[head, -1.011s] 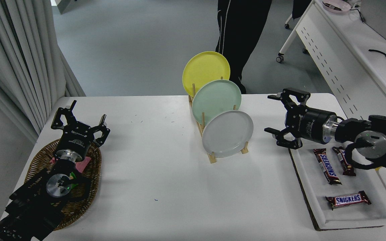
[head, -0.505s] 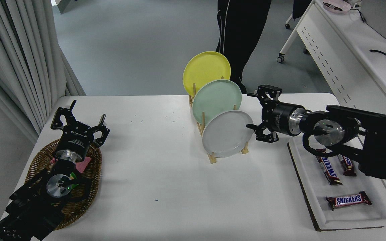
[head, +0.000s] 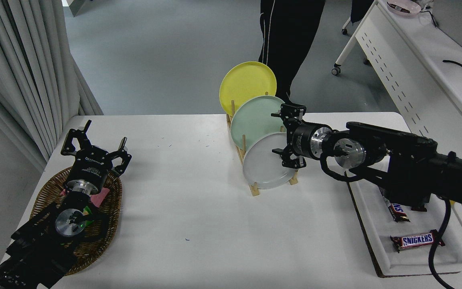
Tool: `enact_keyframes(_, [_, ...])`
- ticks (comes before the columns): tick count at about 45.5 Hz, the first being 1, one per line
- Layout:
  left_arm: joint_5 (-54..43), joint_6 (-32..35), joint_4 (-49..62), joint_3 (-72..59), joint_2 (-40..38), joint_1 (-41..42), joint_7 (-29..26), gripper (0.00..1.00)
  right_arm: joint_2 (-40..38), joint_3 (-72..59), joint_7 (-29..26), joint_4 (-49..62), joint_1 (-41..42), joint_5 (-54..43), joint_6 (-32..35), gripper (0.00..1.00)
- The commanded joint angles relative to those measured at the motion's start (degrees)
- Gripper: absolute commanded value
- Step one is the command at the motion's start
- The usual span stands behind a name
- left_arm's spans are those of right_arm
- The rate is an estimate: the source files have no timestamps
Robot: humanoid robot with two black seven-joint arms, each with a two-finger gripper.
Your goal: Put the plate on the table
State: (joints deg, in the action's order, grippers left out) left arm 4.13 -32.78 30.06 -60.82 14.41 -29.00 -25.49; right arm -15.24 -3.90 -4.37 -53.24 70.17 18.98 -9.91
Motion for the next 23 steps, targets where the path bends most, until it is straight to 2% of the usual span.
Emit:
enact_keyframes(1, [0.0, 0.0, 0.0, 0.0, 0.0, 0.0, 0.0, 1.0, 1.27, 0.21, -1.69, 1.47, 0.41, 0.01, -0.9, 0.99])
enact_keyframes(8, [0.0, 0.0, 0.0, 0.0, 0.0, 0.0, 0.0, 1.0, 1.18, 0.21, -1.87, 1.47, 0.5, -0.08, -0.9, 0.87])
enact_keyframes(18, [0.0, 0.0, 0.0, 0.0, 0.0, 0.0, 0.0, 1.0, 0.92, 0.12, -1.96, 1.38, 1.02, -0.17, -0.81, 0.84])
enact_keyframes(23, [0.0, 0.0, 0.0, 0.0, 0.0, 0.0, 0.0, 1.0, 0.65, 0.12, -1.96, 1.38, 1.11, -0.17, -0.81, 0.75])
